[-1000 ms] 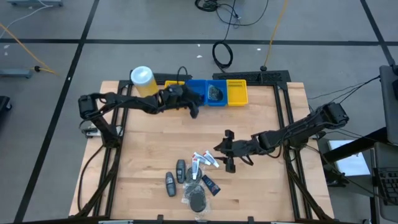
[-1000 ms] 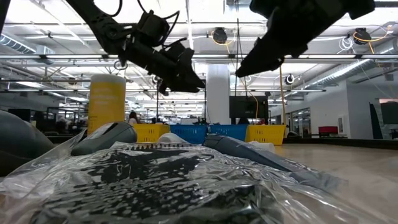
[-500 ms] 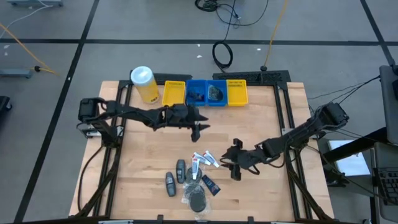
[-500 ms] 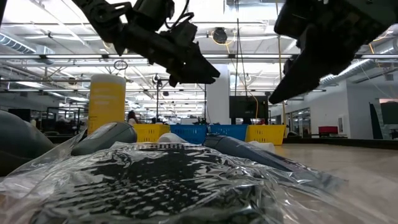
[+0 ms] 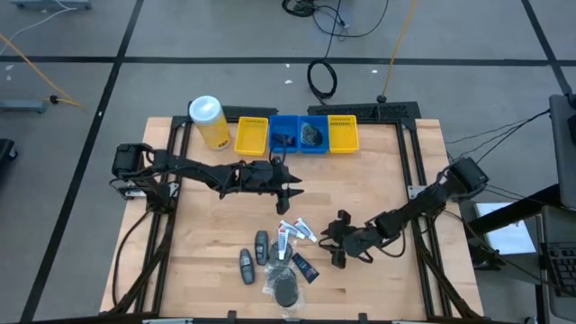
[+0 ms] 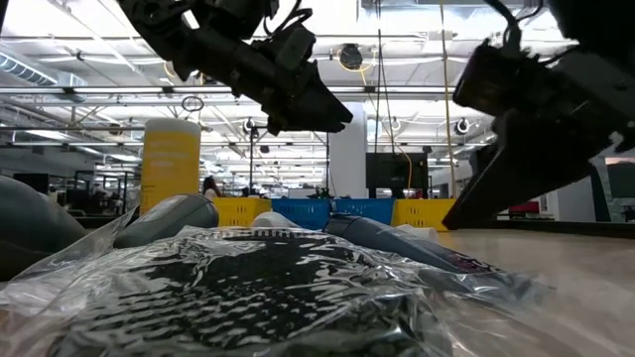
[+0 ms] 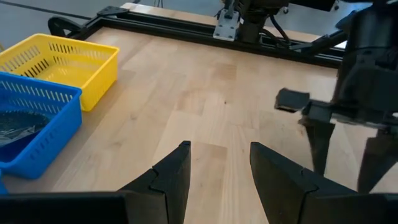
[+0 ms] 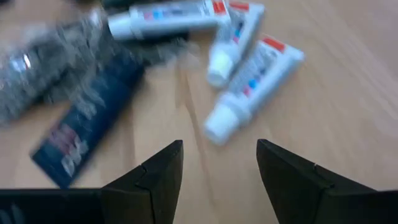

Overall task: Pick & Place Travel size toiletries
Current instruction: Put the toothpaste into the left yellow bin

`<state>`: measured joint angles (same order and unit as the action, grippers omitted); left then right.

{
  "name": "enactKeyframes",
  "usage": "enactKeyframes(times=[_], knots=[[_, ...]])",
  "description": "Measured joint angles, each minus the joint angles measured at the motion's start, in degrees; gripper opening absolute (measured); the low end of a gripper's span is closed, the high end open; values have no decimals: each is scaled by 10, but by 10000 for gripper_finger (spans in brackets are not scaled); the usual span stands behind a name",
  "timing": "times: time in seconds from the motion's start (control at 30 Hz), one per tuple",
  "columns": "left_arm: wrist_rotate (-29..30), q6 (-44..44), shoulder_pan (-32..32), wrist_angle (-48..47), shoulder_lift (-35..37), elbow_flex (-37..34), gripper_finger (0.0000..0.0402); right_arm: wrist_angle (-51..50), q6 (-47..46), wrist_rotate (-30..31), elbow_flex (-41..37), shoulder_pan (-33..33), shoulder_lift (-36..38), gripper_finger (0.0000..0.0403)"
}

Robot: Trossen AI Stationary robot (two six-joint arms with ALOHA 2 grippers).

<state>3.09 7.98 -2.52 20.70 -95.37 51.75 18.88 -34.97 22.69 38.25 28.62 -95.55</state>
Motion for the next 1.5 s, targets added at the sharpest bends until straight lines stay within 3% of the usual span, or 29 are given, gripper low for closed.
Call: enactKeyframes(times=[0.47, 0.8, 0.93, 1.27, 1.5], knots=[[0, 7, 19, 1, 0, 0, 163, 105, -23, 1, 1, -6, -76, 196], [1, 8, 19, 1, 0, 0, 164, 125, -33, 13, 2, -16, -92, 192], [1, 8, 19, 1, 0, 0, 164, 120, -34, 26, 2, -16, -92, 162], [1, 8, 19, 1, 0, 0, 163, 110, -34, 43, 2, -17, -93, 38], [1, 8, 19, 1, 0, 0, 163, 109, -34, 45, 1, -17, -93, 24]])
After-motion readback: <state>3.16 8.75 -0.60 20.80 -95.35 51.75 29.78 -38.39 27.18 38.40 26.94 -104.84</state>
